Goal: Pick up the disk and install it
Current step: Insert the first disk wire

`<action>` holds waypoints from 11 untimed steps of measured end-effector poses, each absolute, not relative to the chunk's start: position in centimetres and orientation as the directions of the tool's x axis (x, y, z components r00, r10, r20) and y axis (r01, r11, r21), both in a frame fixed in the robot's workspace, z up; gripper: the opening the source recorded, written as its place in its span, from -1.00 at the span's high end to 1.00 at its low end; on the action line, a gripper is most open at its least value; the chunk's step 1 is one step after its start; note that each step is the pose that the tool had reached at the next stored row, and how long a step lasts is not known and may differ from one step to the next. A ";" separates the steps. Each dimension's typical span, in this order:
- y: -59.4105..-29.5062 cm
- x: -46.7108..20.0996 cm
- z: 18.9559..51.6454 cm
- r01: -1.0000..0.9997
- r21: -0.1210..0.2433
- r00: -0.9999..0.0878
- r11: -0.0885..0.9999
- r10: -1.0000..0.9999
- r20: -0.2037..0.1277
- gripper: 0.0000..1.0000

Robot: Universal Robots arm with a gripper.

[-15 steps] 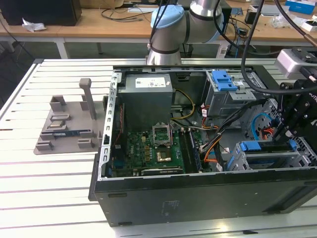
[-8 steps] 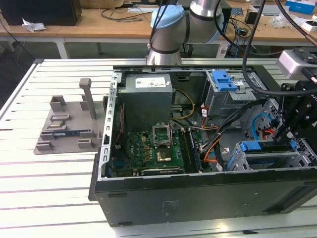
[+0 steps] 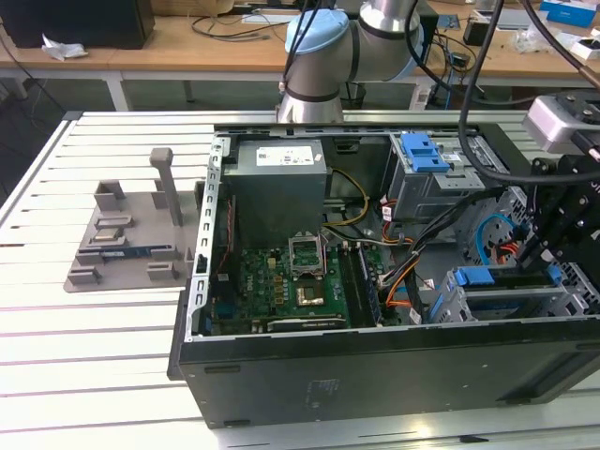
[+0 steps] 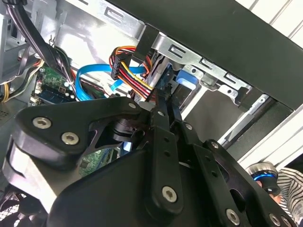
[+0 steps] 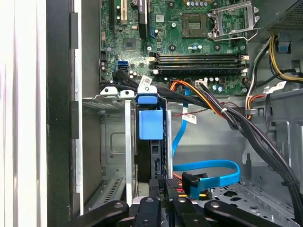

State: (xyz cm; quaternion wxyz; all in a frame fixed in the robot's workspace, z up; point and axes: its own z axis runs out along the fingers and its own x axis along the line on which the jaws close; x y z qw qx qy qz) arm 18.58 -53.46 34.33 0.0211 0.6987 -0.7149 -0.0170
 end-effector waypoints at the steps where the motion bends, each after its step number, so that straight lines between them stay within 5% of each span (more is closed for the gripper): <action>1: -53.5 18.6 34.5 -0.998 0.054 -0.023 0.023 -1.000 0.006 0.66; 11: -53.6 18.6 34.5 -0.998 0.059 -0.023 0.023 -1.000 0.006 0.66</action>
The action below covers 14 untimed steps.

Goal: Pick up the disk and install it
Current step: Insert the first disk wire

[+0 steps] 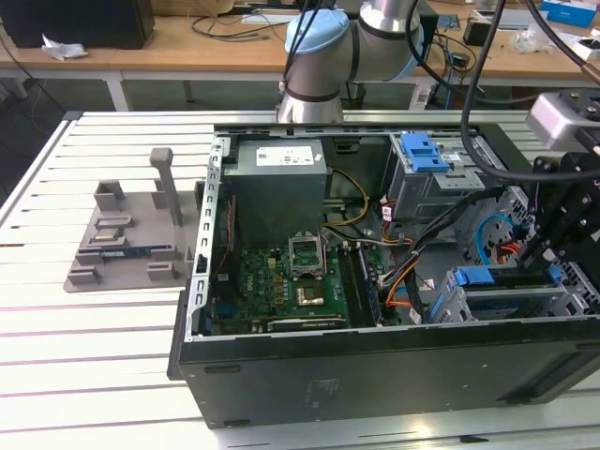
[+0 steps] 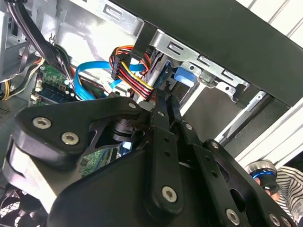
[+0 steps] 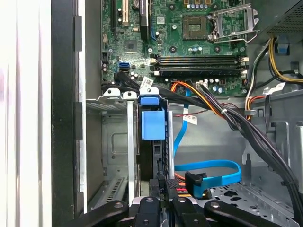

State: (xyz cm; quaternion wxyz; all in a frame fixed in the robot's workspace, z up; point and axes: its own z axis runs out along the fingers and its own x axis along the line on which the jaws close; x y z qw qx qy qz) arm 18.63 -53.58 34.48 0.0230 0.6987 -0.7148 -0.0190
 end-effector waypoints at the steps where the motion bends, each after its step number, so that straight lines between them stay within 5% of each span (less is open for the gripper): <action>1: -53.6 18.7 34.4 -0.998 0.060 -0.023 0.023 -1.000 0.006 0.66; 14: -53.5 18.8 34.0 -0.998 0.065 -0.023 0.023 -1.000 0.005 0.66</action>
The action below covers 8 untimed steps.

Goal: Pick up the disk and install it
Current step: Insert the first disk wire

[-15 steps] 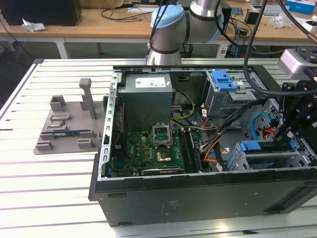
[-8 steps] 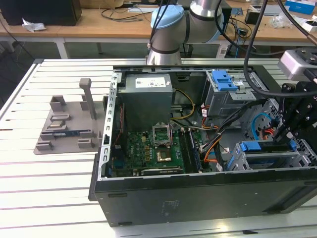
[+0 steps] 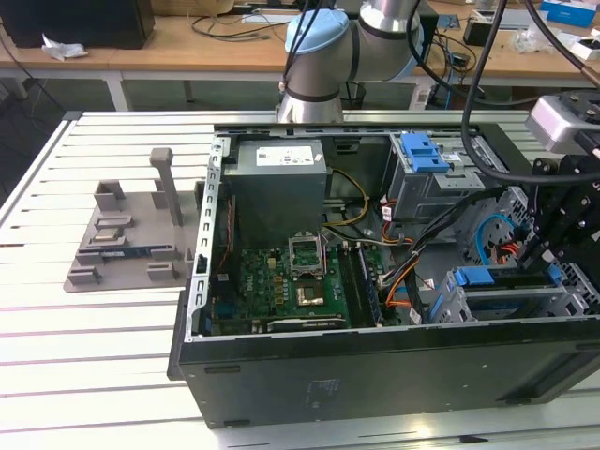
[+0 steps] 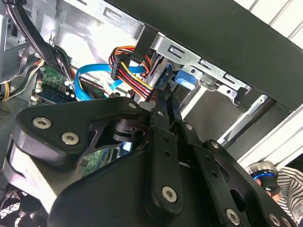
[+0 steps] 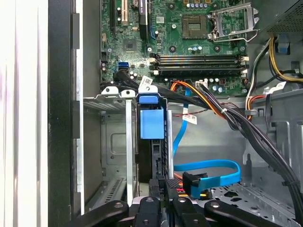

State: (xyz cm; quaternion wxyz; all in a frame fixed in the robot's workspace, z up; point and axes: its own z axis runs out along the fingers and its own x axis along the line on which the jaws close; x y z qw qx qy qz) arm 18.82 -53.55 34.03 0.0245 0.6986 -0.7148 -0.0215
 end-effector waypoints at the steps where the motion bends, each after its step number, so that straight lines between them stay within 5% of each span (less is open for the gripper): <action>1: -53.5 18.8 33.9 -0.998 0.065 -0.023 0.023 -1.000 0.003 0.66; 8: -53.6 18.8 33.7 -0.998 0.067 -0.023 0.023 -1.000 0.000 0.66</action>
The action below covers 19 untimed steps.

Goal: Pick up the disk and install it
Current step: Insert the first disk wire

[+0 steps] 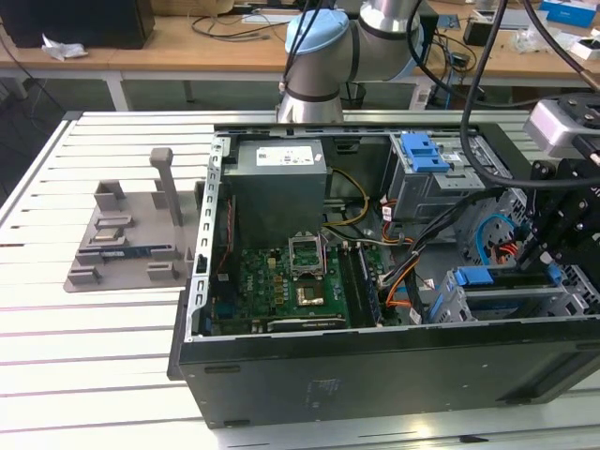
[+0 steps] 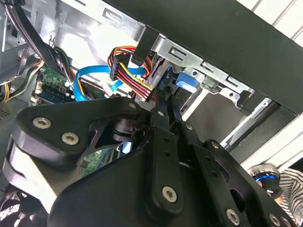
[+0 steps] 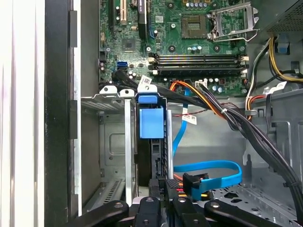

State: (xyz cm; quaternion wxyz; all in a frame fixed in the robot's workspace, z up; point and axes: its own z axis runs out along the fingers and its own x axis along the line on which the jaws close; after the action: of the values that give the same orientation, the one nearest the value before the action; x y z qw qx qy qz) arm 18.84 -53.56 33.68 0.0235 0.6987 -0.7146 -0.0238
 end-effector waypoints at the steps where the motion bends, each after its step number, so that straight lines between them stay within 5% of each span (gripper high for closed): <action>1: -53.6 18.8 33.7 -0.997 0.067 -0.023 0.023 -1.000 0.001 0.66; 12: -53.4 18.8 35.7 -0.997 0.067 -0.023 0.023 -1.000 0.001 0.51; 15: -53.1 18.8 37.1 -0.997 0.067 -0.023 0.023 -1.000 0.001 0.79; 19: -53.1 18.8 38.4 -0.997 0.067 -0.023 0.023 -1.000 0.001 0.79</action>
State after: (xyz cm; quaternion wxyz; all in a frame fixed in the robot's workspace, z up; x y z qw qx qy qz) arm 18.83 -53.06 38.40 0.0238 0.6986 -0.7147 -0.0238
